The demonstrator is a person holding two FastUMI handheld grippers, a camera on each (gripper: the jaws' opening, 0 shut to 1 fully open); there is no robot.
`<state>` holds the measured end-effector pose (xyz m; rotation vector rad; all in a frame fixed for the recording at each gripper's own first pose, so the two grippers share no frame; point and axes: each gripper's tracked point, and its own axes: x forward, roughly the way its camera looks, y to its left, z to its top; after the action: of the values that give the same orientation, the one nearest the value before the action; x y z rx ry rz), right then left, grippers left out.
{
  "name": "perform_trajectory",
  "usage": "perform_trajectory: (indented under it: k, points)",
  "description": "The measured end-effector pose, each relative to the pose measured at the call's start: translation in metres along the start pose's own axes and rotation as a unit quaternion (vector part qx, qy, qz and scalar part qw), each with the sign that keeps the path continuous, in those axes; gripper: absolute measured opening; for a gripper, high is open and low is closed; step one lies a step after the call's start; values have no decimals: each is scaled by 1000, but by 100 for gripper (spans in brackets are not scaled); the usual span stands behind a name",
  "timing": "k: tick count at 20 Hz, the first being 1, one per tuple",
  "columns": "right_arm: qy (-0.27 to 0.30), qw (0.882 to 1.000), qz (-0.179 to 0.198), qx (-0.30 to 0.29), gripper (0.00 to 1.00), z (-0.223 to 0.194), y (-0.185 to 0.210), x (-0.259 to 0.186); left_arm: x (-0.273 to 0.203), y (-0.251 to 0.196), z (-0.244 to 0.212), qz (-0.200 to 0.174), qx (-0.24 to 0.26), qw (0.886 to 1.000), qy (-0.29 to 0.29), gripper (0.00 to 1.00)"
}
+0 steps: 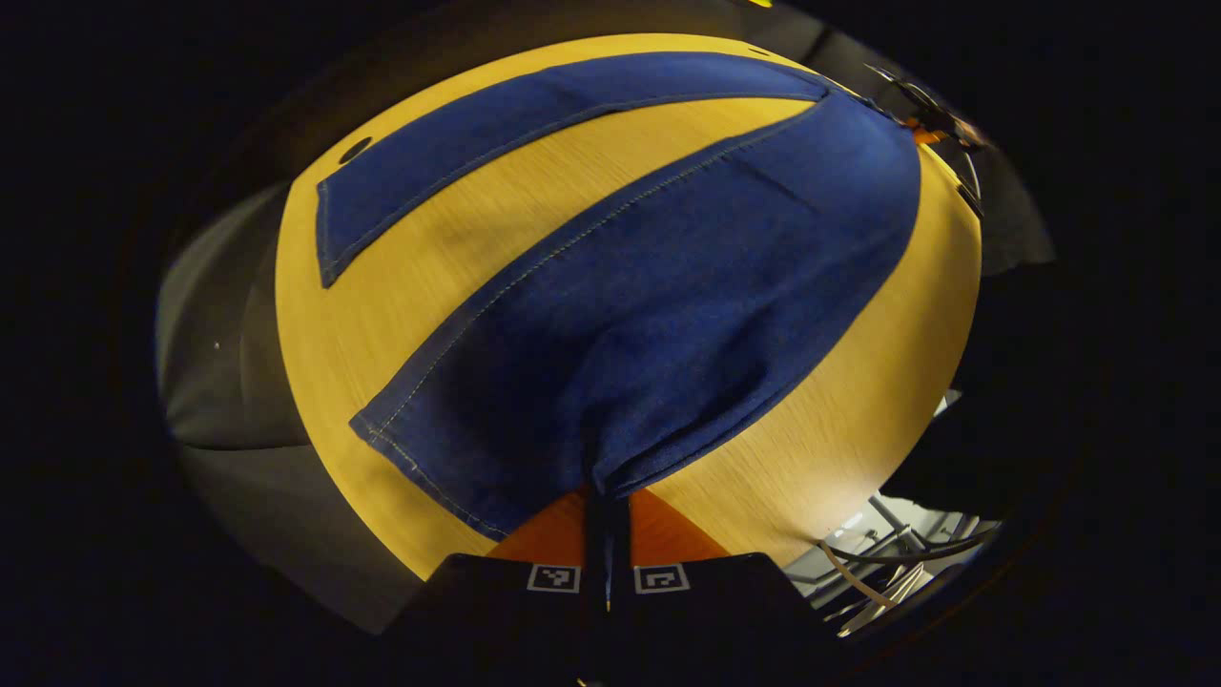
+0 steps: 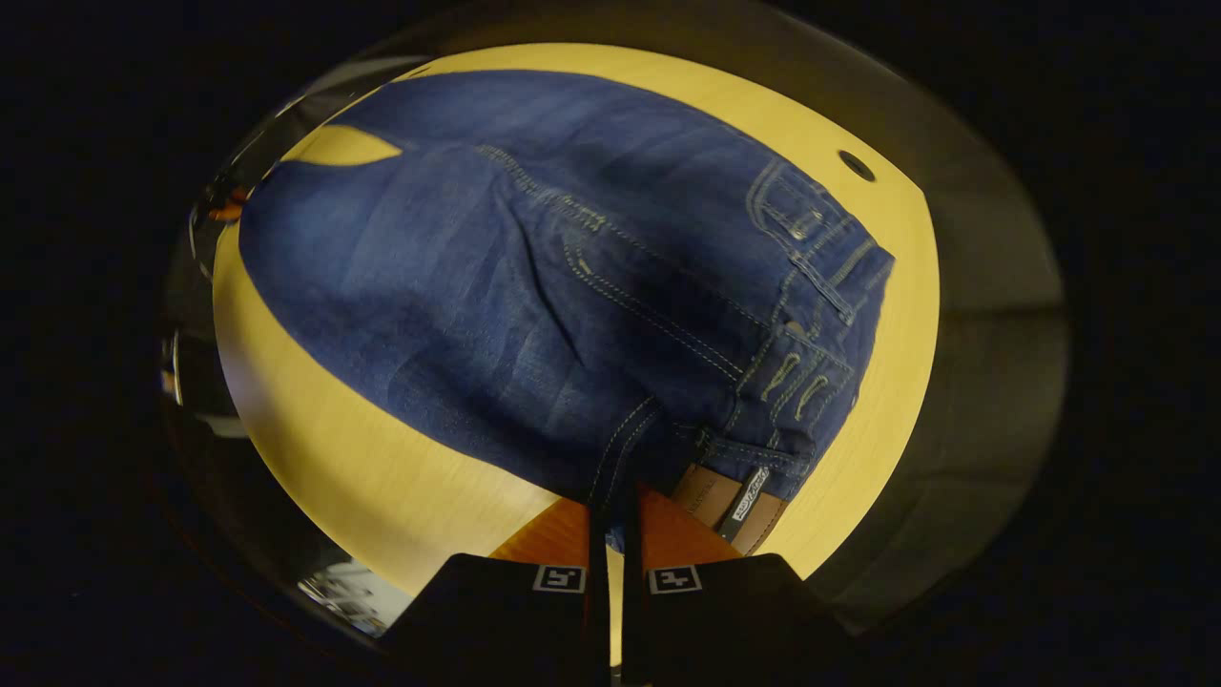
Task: Grasp the waist and the cuffs of the jeans and fold them to make the two legs overlap; first hold the waist and fold one-third of the jeans toward the cuffs, then hold the cuffs and fold the remaining one-third in the same direction to finish folding.
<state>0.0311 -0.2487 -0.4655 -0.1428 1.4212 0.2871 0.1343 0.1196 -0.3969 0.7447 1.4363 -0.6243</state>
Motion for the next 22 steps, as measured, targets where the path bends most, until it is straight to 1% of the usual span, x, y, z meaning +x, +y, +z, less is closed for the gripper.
perform_trajectory:
  k: [4, 6, 9, 11, 13, 14, 15, 18, 19, 20, 21, 22]
  points:
    - [-74, 996, -1, 54, 9, 17, 2, -29, -20, 9, 11, 16, -3, 1000, -20, 6]
    - [-123, 989, 2, 81, 8, 39, 2, -53, -37, 23, 23, 26, -21, 999, -36, 6]
    - [-197, 974, -13, 108, 8, 85, -15, -89, -55, 48, 48, 40, -40, 997, -48, 6]
    - [-231, 966, -35, 109, 8, 124, -33, -106, -67, 71, 71, 62, -33, 996, -47, 6]
    - [-248, 961, -55, 104, 8, 155, -49, -109, -78, 99, 105, 92, -14, 994, -54, 6]
    - [-252, 960, -66, 102, 8, 169, -58, -106, -82, 113, 124, 107, -10, 993, -57, 3]
    - [-255, 958, -79, 102, 8, 184, -66, -103, -87, 122, 139, 115, -14, 991, -60, 6]
    - [-264, 952, -108, 107, 8, 225, -92, -82, -84, 150, 186, 122, -45, 989, -66, 6]
    - [-264, 951, -113, 113, 8, 237, -99, -71, -72, 160, 196, 121, -54, 989, -59, 8]
    - [-261, 951, -118, 119, 8, 248, -106, -57, -56, 168, 203, 117, -55, 991, -47, 6]
    - [-254, 951, -124, 123, 8, 256, -111, -41, -42, 172, 205, 112, -56, 992, -28, 6]
    - [-242, 953, -133, 125, 8, 260, -114, -26, -26, 174, 208, 105, -57, 993, -8, 4]
